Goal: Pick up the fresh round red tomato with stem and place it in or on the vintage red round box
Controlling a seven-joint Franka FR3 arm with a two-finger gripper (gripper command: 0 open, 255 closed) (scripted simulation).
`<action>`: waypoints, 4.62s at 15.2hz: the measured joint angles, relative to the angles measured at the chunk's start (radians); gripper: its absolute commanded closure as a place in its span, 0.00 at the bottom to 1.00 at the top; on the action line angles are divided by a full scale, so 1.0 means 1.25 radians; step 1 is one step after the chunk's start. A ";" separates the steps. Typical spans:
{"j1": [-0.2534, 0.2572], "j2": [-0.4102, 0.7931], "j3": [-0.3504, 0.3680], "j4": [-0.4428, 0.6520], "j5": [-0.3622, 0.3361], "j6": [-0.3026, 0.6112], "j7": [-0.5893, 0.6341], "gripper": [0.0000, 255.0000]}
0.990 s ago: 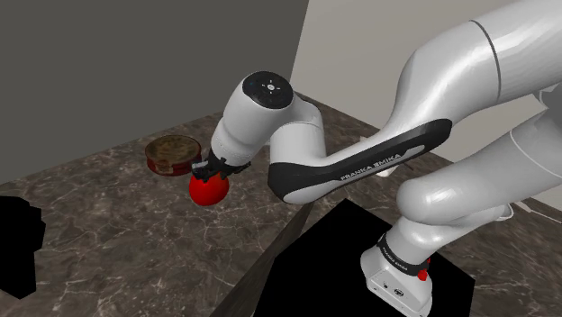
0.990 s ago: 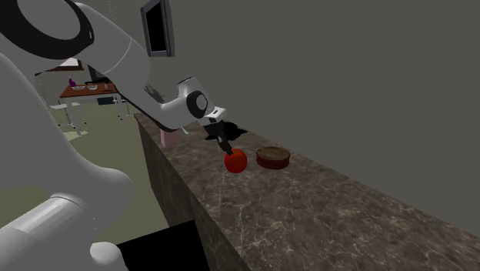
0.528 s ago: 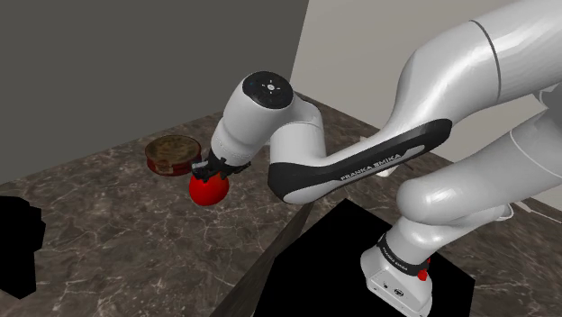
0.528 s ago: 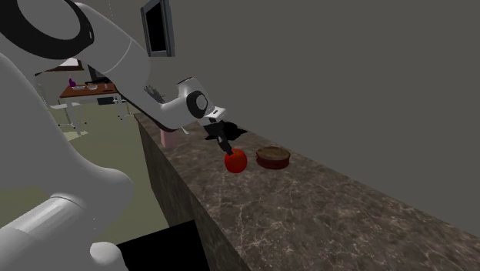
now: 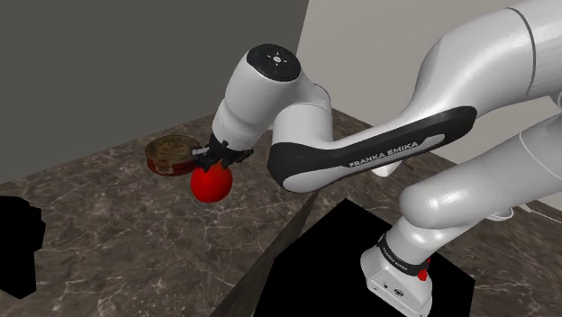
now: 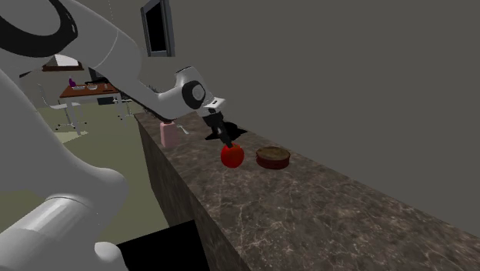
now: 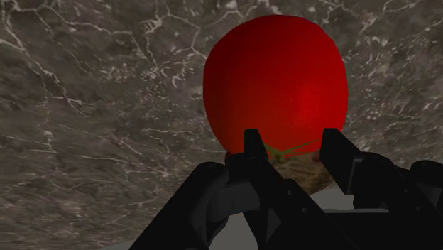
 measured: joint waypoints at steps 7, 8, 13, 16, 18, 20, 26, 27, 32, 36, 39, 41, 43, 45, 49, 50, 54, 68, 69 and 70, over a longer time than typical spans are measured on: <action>0.068 -0.034 -0.077 0.039 0.050 -0.070 -0.054 1.00; 0.072 -0.036 -0.085 0.049 0.054 -0.082 -0.061 1.00; 0.102 -0.056 -0.127 0.080 0.079 -0.131 -0.094 1.00; 0.113 -0.065 -0.144 0.097 0.089 -0.155 -0.107 1.00; 0.080 -0.034 -0.123 0.132 0.063 -0.165 -0.103 1.00; 0.016 0.028 -0.076 0.189 0.008 -0.177 -0.087 1.00; -0.084 0.364 0.080 0.400 -0.349 -0.314 0.069 1.00; -0.033 0.430 0.046 0.447 -0.416 -0.344 0.089 1.00; 0.149 0.609 -0.072 0.678 -0.547 -0.465 0.066 1.00; 0.174 0.643 -0.096 0.697 -0.574 -0.461 0.069 1.00; 0.168 0.648 -0.102 0.670 -0.584 -0.436 0.083 1.00; 0.172 0.656 -0.108 0.659 -0.595 -0.423 0.094 1.00; 0.165 0.655 -0.110 0.637 -0.600 -0.405 0.105 1.00; 0.166 0.660 -0.116 0.625 -0.609 -0.392 0.115 1.00; 0.168 0.672 -0.128 0.600 -0.629 -0.365 0.137 1.00; 0.169 0.674 -0.131 0.593 -0.634 -0.357 0.143 1.00; 0.173 0.687 -0.146 0.569 -0.656 -0.330 0.165 1.00; 0.175 0.698 -0.160 0.543 -0.680 -0.302 0.191 0.00; 0.175 0.698 -0.160 0.543 -0.680 -0.302 0.191 0.00; 0.176 0.699 -0.160 0.544 -0.680 -0.302 0.191 0.00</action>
